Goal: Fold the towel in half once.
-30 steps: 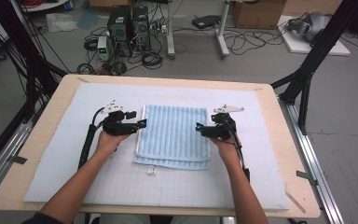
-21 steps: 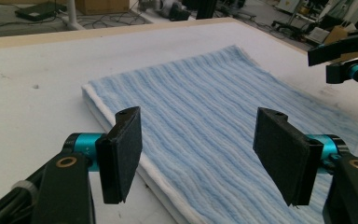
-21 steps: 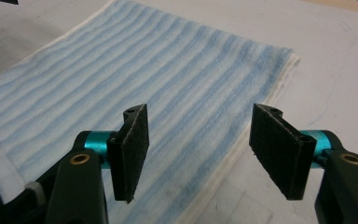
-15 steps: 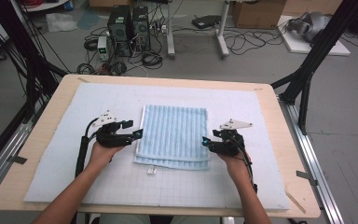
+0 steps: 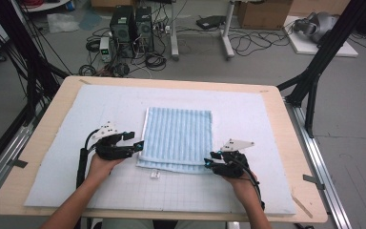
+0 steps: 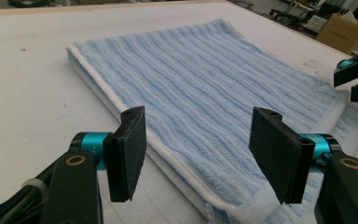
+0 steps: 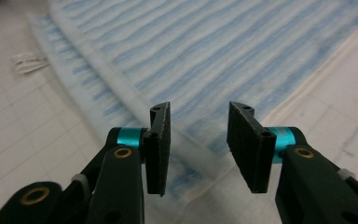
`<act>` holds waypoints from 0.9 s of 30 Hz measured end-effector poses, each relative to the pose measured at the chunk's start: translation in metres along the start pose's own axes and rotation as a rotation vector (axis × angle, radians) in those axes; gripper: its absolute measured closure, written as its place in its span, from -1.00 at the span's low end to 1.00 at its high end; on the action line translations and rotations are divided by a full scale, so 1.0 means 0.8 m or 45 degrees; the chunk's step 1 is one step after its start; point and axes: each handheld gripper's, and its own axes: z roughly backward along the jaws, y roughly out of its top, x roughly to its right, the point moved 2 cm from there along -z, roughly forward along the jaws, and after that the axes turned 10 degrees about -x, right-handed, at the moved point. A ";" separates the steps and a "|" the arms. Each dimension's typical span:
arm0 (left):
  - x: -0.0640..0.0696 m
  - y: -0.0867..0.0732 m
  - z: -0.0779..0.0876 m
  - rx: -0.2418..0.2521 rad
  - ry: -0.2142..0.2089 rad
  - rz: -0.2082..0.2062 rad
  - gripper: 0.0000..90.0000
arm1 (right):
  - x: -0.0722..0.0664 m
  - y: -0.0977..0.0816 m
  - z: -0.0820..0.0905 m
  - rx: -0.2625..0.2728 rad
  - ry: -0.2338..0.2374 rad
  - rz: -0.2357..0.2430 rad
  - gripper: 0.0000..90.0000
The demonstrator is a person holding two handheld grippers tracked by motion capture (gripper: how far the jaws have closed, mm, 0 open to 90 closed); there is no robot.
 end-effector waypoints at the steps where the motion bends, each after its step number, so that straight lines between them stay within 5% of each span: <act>1: 0.000 -0.001 0.000 -0.004 0.000 -0.003 -0.18 | -0.001 -0.001 -0.002 -0.014 0.000 0.009 0.39; 6: 0.002 -0.002 0.002 -0.015 -0.014 -0.011 -0.14 | 0.000 -0.004 -0.008 -0.073 -0.054 0.040 0.80; 10: 0.006 -0.004 0.004 -0.042 -0.065 -0.050 0.15 | -0.002 -0.003 -0.008 -0.075 -0.061 0.070 0.98; 14: 0.013 -0.007 0.000 -0.110 -0.101 -0.112 0.33 | -0.003 -0.003 -0.010 -0.082 -0.053 0.074 0.93; 18: 0.019 -0.012 -0.006 -0.179 -0.101 -0.164 0.27 | -0.004 -0.001 -0.008 -0.053 -0.001 0.057 0.39; 20: 0.021 -0.015 -0.009 -0.213 -0.090 -0.178 0.23 | -0.006 -0.001 -0.010 -0.066 -0.003 0.067 0.32; 24: 0.025 -0.015 -0.014 -0.272 -0.070 -0.218 0.23 | -0.008 -0.001 -0.016 -0.096 -0.062 0.100 0.49; 27: 0.030 -0.016 -0.020 -0.331 -0.035 -0.268 0.48 | -0.005 -0.001 -0.015 -0.094 -0.083 0.088 0.71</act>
